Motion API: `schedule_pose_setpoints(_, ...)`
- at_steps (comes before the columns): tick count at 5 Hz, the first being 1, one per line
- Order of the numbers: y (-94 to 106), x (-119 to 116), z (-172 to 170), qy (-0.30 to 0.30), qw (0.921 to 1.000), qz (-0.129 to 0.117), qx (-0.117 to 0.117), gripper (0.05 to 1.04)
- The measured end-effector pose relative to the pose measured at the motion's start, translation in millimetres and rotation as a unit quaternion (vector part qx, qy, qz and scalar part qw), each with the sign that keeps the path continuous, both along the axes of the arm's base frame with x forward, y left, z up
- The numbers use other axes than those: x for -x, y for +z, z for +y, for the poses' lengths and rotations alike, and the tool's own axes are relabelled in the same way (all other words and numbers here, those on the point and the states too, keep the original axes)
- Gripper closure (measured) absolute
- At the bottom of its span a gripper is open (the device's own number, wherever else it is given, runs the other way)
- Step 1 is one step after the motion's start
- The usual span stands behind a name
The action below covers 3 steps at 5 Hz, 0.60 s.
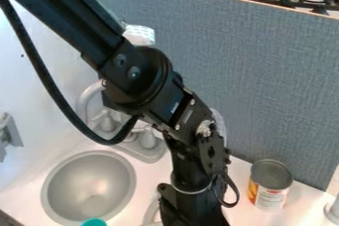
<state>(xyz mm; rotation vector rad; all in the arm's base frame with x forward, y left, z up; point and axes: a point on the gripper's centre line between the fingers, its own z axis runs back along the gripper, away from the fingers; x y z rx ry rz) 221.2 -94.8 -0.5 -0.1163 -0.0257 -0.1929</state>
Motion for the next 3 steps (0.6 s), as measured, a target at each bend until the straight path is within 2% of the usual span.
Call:
schedule_pose_setpoints(1, -5.5, 2, 0, -0.002, 0.9999, 0.010, -0.004, 0.083)
schedule_pose_setpoints(2, -9.0, -27, -19, -0.031, 0.9994, -0.011, 0.013, 0.083)
schedule_pose_setpoints(3, -9.1, -48, -49, -0.085, 0.9958, -0.022, 0.027, 0.083)
